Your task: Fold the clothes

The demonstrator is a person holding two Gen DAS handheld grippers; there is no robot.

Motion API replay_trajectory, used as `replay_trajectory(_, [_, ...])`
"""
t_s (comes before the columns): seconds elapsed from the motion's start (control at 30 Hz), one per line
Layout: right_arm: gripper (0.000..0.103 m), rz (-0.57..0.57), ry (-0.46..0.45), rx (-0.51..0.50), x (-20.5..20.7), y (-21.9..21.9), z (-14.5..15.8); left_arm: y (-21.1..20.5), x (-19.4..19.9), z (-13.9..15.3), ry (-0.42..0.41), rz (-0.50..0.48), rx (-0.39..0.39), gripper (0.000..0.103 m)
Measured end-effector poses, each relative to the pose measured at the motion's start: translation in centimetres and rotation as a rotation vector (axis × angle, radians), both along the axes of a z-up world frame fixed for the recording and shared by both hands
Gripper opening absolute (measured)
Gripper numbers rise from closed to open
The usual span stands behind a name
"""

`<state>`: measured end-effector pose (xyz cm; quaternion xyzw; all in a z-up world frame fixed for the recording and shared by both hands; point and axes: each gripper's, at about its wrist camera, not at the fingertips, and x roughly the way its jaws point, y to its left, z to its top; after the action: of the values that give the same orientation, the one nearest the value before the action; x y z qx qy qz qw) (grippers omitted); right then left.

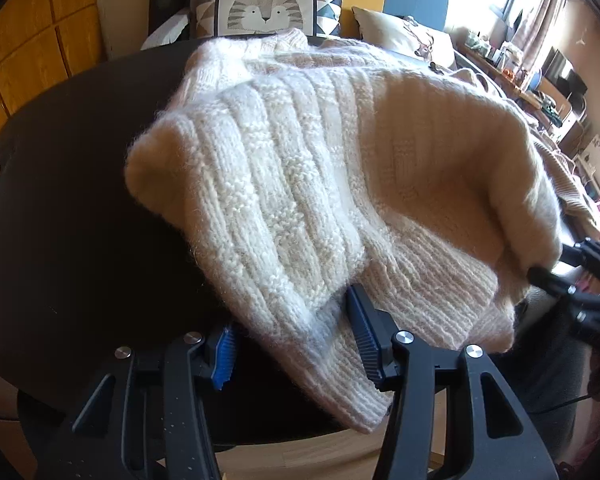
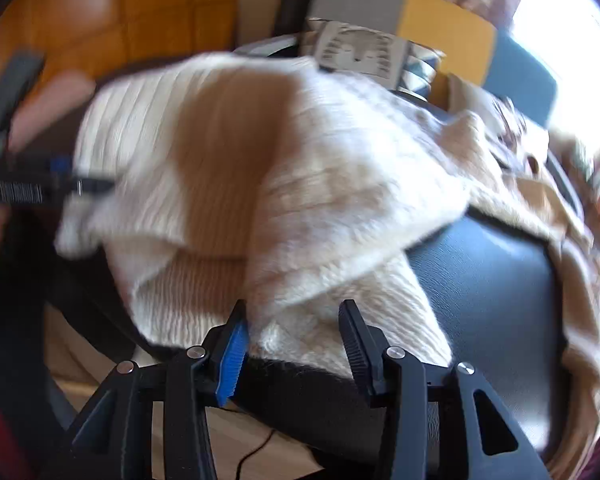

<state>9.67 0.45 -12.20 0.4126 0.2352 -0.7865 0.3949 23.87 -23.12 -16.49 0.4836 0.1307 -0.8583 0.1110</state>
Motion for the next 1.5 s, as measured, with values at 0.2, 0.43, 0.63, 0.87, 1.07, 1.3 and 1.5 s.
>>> replay_trajectory(0.2, [0.046,-0.076,-0.006,-0.024,-1.6,0.1,-0.7,0.5,-0.7,0.1,-0.007,-0.01,-0.012,0.05])
replay_trajectory(0.43, [0.05,-0.062,0.061,-0.004,-1.4,-0.9,-1.4,1.0,-1.4,0.1,-0.007,-0.022,-0.013,0.043])
replay_trajectory(0.63, [0.062,-0.038,0.104,0.021,-0.7,-2.1,-3.1,1.2,-0.7,0.1,0.001,-0.024,0.004,0.04])
replay_trajectory(0.87, [0.013,-0.141,-0.074,-0.119,-3.0,-0.5,-1.6,1.4,-1.0,0.6,0.024,-0.098,-0.01,0.014])
replay_trajectory(1.07, [0.006,-0.256,-0.529,-0.514,-8.0,3.9,-1.3,-1.0,-0.6,3.4,0.088,-0.087,0.015,0.012])
replay_trajectory(1.3, [0.006,-0.278,-0.794,-0.838,-9.5,5.9,0.0,-4.6,0.3,8.0,0.18,-0.054,0.003,0.012])
replay_trajectory(1.5, [0.006,-0.37,-0.817,-0.885,-10.6,7.4,-0.6,-5.3,0.8,7.0,0.108,-0.075,-0.019,0.012])
